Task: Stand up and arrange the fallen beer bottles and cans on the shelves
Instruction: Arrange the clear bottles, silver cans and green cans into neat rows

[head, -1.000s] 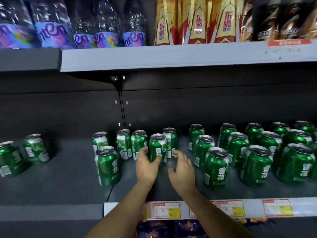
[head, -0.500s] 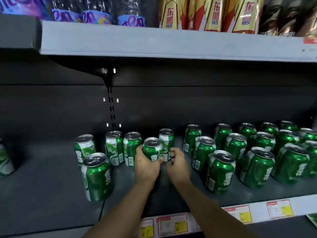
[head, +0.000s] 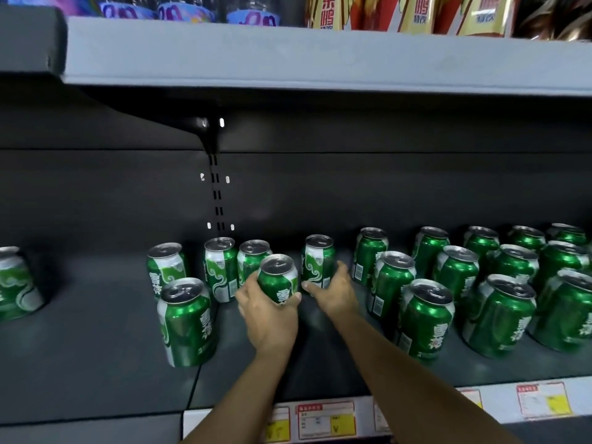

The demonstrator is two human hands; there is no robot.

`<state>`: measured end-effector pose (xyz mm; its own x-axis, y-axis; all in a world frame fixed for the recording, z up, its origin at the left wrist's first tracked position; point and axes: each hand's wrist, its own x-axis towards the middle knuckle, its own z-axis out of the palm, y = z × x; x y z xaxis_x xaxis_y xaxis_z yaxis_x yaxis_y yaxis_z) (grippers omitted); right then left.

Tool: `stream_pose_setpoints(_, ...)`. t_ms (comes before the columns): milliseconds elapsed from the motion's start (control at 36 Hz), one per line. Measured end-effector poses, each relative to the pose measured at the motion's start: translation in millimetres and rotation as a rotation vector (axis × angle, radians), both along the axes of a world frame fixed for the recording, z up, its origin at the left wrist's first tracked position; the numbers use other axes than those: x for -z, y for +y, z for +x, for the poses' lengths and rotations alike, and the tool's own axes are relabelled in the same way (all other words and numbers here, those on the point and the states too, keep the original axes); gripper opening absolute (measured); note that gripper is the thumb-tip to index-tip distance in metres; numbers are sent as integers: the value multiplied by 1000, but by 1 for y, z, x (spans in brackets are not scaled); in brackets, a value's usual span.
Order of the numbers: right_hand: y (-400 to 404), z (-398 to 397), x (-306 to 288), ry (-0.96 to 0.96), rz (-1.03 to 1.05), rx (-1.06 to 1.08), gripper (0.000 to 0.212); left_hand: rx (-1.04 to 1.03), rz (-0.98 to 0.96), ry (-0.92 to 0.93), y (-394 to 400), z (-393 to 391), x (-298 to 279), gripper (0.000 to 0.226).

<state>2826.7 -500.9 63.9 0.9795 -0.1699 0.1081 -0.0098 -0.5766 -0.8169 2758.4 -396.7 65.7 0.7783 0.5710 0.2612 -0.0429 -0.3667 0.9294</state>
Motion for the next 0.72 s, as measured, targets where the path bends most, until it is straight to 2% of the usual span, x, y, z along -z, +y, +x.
stream_pose_setpoints(250,2,12,3,-116,-64,85,79,-56,58,-53,-3,-3,4,80)
stream_pose_setpoints(306,0,13,5,-121,-22,67,76,-121,133,-179,-4,-6,2,75)
stream_pose_setpoints(361,-5,14,7,-114,34,33,69,-133,234,-375,-10,-9,-1,61)
stream_pose_setpoints(444,-14,12,5,-93,66,-13,61,112,263,-554,-27,-15,-4,30)
stream_pose_setpoints(500,-17,10,4,-67,26,-44,65,275,230,-519,-42,-16,-4,24)
stream_pose_setpoints(556,-17,8,3,-78,-59,-33,66,362,86,-407,-58,-16,-7,33)
stream_pose_setpoints(639,-17,7,-3,-116,-86,7,57,385,-235,-179,-67,-2,-12,70)
stream_pose_setpoints(722,-16,6,-9,-78,94,-5,55,425,-432,5,-66,24,-5,97)
